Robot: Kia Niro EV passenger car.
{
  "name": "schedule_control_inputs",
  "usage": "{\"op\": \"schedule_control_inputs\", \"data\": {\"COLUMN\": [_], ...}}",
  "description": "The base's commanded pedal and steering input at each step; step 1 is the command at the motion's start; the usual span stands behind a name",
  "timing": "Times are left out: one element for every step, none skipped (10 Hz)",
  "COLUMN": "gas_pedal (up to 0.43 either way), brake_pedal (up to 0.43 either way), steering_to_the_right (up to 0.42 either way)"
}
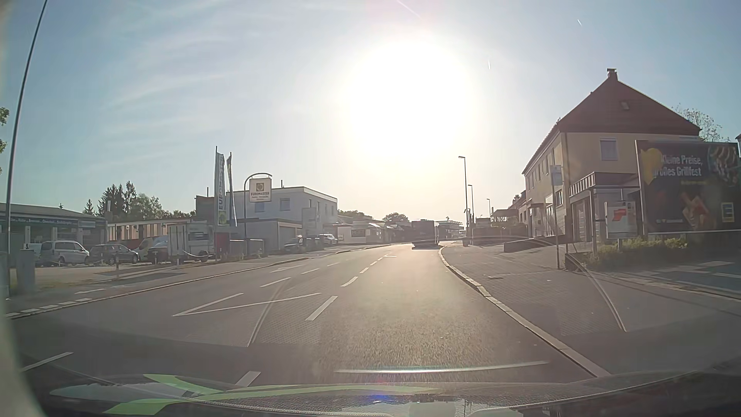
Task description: Follow the waypoints while adhering to traffic rules and regulations
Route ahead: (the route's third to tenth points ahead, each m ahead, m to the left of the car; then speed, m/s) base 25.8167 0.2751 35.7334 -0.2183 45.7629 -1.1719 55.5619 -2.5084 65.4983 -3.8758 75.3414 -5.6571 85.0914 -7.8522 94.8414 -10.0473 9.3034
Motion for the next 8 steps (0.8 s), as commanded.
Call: {"op": "schedule_control_inputs", "data": {"gas_pedal": [0.110,0.110,0.098,0.098,0.098,0.098,0.098,0.098], "brake_pedal": [0.000,0.000,0.000,0.000,0.000,0.000,0.000,0.000], "steering_to_the_right": [-0.001,0.000,0.001,0.001,0.003,0.005,0.006,0.007]}}
